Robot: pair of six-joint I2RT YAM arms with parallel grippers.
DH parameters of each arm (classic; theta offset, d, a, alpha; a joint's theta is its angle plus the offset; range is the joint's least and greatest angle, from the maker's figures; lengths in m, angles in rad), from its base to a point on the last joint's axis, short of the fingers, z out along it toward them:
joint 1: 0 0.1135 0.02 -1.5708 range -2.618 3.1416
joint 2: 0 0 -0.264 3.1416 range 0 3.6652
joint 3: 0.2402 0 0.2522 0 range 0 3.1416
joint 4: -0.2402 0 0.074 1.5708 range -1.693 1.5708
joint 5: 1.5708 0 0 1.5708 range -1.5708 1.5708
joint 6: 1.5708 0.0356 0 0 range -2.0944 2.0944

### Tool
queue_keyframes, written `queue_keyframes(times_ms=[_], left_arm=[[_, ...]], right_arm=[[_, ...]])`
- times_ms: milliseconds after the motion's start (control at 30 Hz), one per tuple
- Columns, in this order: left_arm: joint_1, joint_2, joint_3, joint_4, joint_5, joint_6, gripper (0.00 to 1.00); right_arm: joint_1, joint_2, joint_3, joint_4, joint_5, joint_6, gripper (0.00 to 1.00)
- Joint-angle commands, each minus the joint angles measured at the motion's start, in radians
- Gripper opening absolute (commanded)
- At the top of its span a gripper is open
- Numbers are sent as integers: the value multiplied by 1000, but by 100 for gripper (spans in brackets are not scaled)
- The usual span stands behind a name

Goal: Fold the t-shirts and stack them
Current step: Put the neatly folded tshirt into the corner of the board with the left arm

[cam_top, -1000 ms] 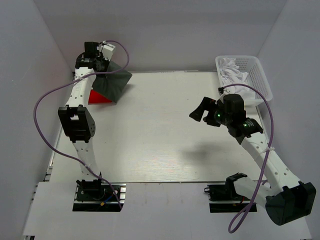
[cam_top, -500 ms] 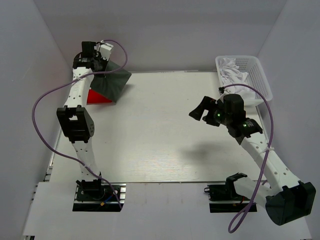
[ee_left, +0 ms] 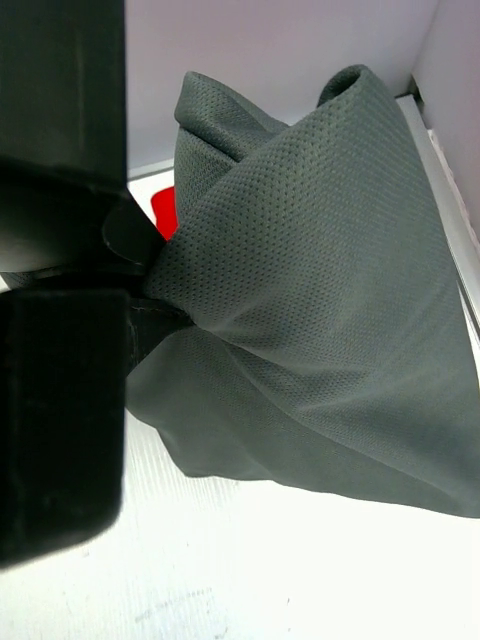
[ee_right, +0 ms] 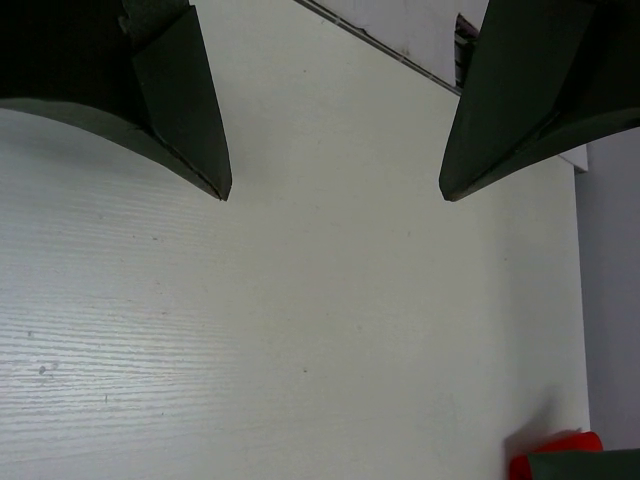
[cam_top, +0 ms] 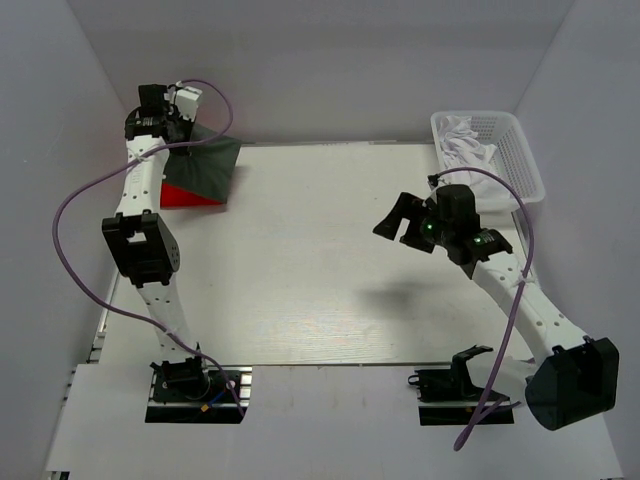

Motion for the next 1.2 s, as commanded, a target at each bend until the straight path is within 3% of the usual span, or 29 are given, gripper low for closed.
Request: queue_keyframes(times_ms=[0,367,1000,1067,1100,1133,1167], left_arm=[[15,-44,12,33,20,13,0],[49,97,67,51,82,24,0],[121,183,105,92,10,-16,0],[130,183,105,92,1,-16,17],[130,183,105,92,1,-16,36],[130,183,105,92,1,-16,78],[130,183,105,102,1,-16,100]], right_arm=[[-5,20,55,33,-27,5,90],[-7,100,124,21,-25,3,90],[-10,224,190,21,-79,17,90],[-10,230,196,21,-82,23,90],[-7,236,196,21,-83,20,90],[-8,236,196,21,-86,21,90],[-8,241,201,24,-86,21,90]])
